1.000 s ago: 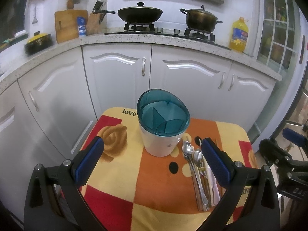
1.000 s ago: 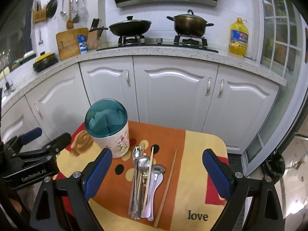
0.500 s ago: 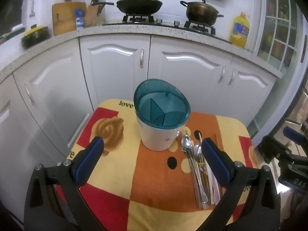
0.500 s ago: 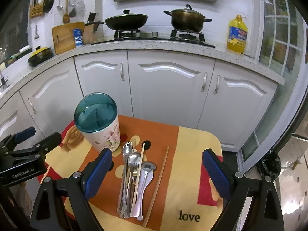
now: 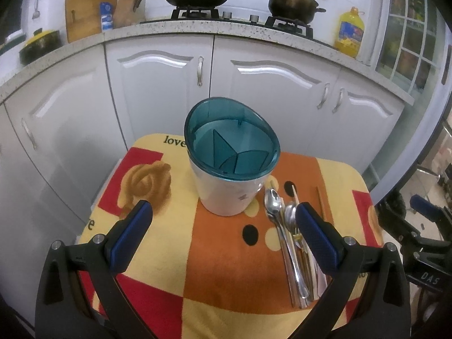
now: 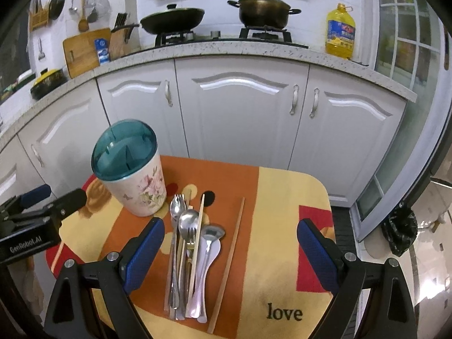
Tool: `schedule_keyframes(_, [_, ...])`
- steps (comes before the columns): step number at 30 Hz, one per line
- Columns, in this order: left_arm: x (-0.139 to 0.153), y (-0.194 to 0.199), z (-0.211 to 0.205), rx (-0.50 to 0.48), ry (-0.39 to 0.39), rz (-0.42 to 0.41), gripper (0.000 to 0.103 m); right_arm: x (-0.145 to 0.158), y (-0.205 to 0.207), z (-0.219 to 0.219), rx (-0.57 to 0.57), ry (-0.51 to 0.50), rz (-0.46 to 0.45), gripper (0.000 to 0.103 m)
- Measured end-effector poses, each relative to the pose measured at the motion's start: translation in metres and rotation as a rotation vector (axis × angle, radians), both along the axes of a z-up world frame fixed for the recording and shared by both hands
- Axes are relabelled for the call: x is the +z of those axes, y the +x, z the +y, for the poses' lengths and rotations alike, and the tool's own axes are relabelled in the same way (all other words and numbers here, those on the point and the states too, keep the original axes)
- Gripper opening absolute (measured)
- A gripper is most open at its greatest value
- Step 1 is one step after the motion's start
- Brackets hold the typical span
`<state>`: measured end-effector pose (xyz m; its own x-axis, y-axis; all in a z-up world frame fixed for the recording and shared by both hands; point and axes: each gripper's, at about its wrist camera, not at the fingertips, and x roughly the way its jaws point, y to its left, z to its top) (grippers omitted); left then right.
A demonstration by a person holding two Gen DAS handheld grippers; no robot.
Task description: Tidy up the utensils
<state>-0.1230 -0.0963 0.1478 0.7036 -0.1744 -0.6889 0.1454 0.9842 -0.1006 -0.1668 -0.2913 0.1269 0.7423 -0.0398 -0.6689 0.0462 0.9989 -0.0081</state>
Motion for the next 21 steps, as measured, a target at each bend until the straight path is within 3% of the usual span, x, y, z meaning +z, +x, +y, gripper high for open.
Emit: schedule_keyframes(21, [-0.0091, 0.0037, -0.0025, 0.002, 0.022, 0.013, 0.102, -0.0069, 0.0026, -0.004, 0.01, 0.006, 0.011, 0.094])
